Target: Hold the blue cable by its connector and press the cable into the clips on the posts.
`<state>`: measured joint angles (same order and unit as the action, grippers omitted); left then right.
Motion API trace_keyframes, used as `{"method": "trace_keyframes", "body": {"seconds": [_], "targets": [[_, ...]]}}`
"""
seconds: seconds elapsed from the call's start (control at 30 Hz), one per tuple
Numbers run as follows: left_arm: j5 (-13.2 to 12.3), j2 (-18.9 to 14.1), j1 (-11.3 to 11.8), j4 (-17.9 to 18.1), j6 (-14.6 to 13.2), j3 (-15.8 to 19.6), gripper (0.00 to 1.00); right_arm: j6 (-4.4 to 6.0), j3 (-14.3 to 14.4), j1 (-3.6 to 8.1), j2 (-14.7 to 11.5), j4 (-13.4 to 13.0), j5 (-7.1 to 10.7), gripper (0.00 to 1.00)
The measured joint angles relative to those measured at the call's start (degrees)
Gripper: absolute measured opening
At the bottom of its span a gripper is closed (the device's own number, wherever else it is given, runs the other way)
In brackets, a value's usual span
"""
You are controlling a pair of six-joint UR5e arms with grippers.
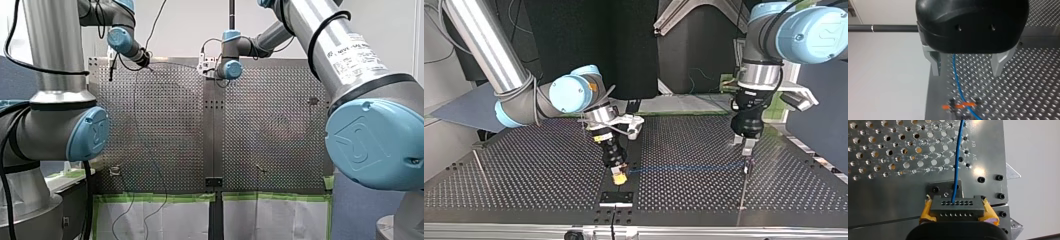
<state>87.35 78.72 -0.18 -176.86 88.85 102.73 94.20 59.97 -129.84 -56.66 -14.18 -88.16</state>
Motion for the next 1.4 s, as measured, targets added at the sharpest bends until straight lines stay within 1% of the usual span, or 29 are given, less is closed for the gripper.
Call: {"method": "trace_keyframes", "body": {"seconds": [0.13, 0.23, 0.47, 0.67, 0.83, 0.97, 1.2, 1.3, 1.4], "targets": [[0.5, -0.1, -1.1, 1.3, 1.2, -0.8, 1.00, 0.03, 0.0, 0.00, 0.0, 0.0, 0.00, 0.00], [1.5, 0.2, -2.1, 1.8, 2.0, -1.8, 1.00, 0.05, 0.0, 0.00, 0.0, 0.0, 0.00, 0.00], [3.6, 1.5, -4.4, 2.0, 2.6, -2.9, 1.00, 0.11, 0.0, 0.00, 0.0, 0.0, 0.00, 0.00], [5.3, 3.9, -6.4, 2.6, 2.3, -3.1, 1.00, 0.12, 0.0, 0.05, 0.0, -0.1, 0.05, 0.00], [7.5, 6.6, -8.1, 4.9, 2.5, -3.9, 1.00, 0.19, 0.0, 0.13, 0.0, -0.1, 0.08, 0.00], [9.4, 8.7, -9.2, 6.0, 2.5, -5.4, 1.00, 0.24, 0.0, 0.18, 0.0, 0.0, 0.12, 0.00], [12.7, 12.3, -10.9, 6.1, 1.4, -8.6, 1.00, 0.35, -0.1, 0.23, 0.0, 0.0, 0.17, 0.00], [14.2, 12.9, -11.4, 6.5, 1.2, -9.6, 1.00, 0.37, -0.1, 0.23, 0.0, 0.0, 0.17, 0.00], [14.8, 13.2, -11.8, 6.7, 1.2, -10.3, 1.00, 0.38, 0.0, 0.23, 0.0, 0.0, 0.18, 0.00]]}}
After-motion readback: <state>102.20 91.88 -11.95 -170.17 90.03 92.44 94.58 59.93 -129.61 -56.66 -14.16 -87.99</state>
